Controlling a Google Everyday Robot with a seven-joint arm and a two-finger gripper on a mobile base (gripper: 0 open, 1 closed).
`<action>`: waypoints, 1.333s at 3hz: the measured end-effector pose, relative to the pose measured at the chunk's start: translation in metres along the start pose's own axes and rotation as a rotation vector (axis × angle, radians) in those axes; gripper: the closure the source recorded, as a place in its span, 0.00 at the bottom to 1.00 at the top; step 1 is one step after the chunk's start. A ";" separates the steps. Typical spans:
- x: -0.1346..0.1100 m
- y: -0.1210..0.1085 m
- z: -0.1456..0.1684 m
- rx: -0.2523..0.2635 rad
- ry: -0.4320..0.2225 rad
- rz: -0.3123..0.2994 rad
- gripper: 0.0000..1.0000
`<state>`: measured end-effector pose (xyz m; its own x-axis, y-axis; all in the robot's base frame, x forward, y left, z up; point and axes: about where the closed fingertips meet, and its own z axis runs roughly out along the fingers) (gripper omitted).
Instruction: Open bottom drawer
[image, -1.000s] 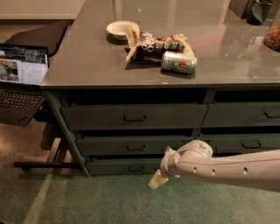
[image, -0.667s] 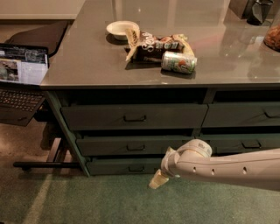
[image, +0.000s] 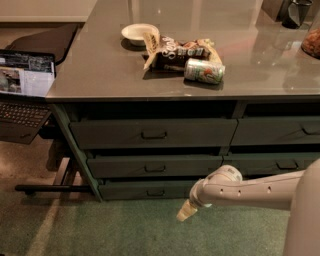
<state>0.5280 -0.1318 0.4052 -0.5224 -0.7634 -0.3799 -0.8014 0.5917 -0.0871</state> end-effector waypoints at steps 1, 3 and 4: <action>0.032 -0.006 0.033 -0.035 0.014 0.077 0.00; 0.067 -0.010 0.112 -0.113 -0.156 0.232 0.00; 0.079 -0.012 0.141 -0.175 -0.277 0.361 0.00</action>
Offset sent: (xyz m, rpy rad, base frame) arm 0.0147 -0.0537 -0.1359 0.2534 0.0205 -0.0960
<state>0.5370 -0.1629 0.2466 -0.6974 -0.4059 -0.5906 -0.6331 0.7351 0.2424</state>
